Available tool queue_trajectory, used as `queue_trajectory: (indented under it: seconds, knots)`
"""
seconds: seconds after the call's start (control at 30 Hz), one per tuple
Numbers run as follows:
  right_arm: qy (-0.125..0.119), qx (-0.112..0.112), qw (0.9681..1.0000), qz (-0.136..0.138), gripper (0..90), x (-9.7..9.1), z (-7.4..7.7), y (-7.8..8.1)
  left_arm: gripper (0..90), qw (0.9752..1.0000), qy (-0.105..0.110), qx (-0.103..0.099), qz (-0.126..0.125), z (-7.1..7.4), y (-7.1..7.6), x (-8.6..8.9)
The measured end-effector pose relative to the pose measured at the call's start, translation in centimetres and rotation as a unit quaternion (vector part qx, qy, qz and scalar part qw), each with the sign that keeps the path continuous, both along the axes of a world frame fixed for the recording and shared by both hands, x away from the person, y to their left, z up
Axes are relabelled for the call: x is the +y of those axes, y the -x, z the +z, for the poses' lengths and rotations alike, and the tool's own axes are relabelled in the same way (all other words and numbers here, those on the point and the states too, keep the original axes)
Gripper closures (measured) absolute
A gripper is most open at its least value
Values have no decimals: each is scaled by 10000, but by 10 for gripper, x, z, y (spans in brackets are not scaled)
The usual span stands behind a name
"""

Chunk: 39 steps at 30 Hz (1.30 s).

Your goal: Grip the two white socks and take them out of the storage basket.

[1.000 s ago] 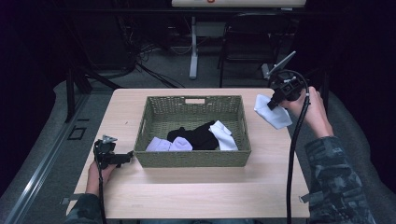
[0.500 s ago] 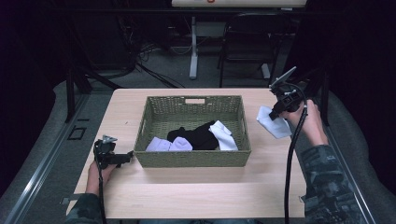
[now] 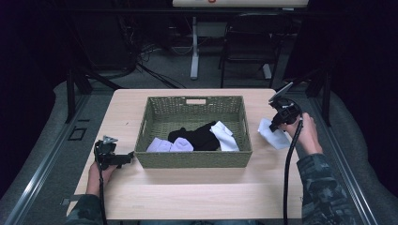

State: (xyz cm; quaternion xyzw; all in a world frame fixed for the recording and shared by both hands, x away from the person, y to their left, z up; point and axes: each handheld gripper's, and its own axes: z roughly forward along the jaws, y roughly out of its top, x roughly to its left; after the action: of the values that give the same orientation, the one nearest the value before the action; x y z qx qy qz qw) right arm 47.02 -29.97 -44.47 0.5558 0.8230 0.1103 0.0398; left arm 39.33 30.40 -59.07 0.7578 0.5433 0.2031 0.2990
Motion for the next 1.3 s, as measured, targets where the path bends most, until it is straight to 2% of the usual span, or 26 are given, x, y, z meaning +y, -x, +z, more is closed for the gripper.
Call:
queue_trajectory:
  seconds: [0.03, 0.07, 0.17, 0.2, 0.27, 0.43, 0.57, 0.67, 0.77, 0.87, 0.9, 1.03, 1.07, 1.1, 1.13, 1.17, 1.3]
  knots:
    - [-6, 5, 10000, -32, 844, 0, -4, 0, 3, 10000, 1, 0, 0, 0, 0, 0]
    - [46, 116, 9999, 16, 844, -1, -7, -1, 4, 10000, 0, 0, -1, 0, 0, 0]
    - [8, 164, 9999, -32, 844, 0, -21, 0, 3, 10000, 0, -1, 0, 0, 0, 0]
    - [83, 258, 9996, 38, 844, 0, -23, -1, 3, 10000, 1, 0, 0, 0, 0, 0]
    - [27, 178, 9998, -89, 844, 1, -34, 1, 4, 10000, 0, 1, -1, 0, 0, 0]
    - [66, 355, 9993, -41, 843, 2, -54, 0, 3, 10000, 0, 1, -1, 0, 0, 0]
    - [104, 399, 9991, -51, 840, 5, -66, -1, 4, 10000, 0, 0, 0, 0, 0, 0]
    - [167, 516, 9985, 8, 839, 5, -71, -2, 3, 10000, 1, 0, 1, 0, 0, 0]
    - [150, 503, 9986, -40, 836, 6, -76, -2, 3, 10000, 0, 1, -1, 0, 0, 0]
    - [235, 578, 9980, 26, 826, 5, -75, -3, 3, 10000, 1, 0, 0, 0, 0, 0]
    - [177, 500, 9986, -72, 812, 5, -76, -2, 3, 10000, 1, -1, 1, 0, 0, 0]
    - [227, 529, 9983, -20, 681, 2, -68, -2, 3, 10000, 1, -1, 1, 0, 0, 0]
    - [227, 529, 9983, -20, 681, 2, -68, -2, 3, 10000, 1, -1, 1, 0, 0, 0]
    - [198, 458, 9987, -59, 642, 2, -65, -1, 3, 10000, -1, 0, 0, 0, 0, 0]
    - [80, 451, 9989, 80, 535, 0, -52, 0, 3, 10000, 0, -1, 0, 0, 0, 0]
    - [25, 429, 9990, 103, 490, 0, -48, 1, 3, 10000, 1, 1, 0, 0, 0, 0]
    - [86, 373, 9989, 255, 309, 1, -26, 3, 4, 10000, 1, 0, 2, 0, 0, 0]
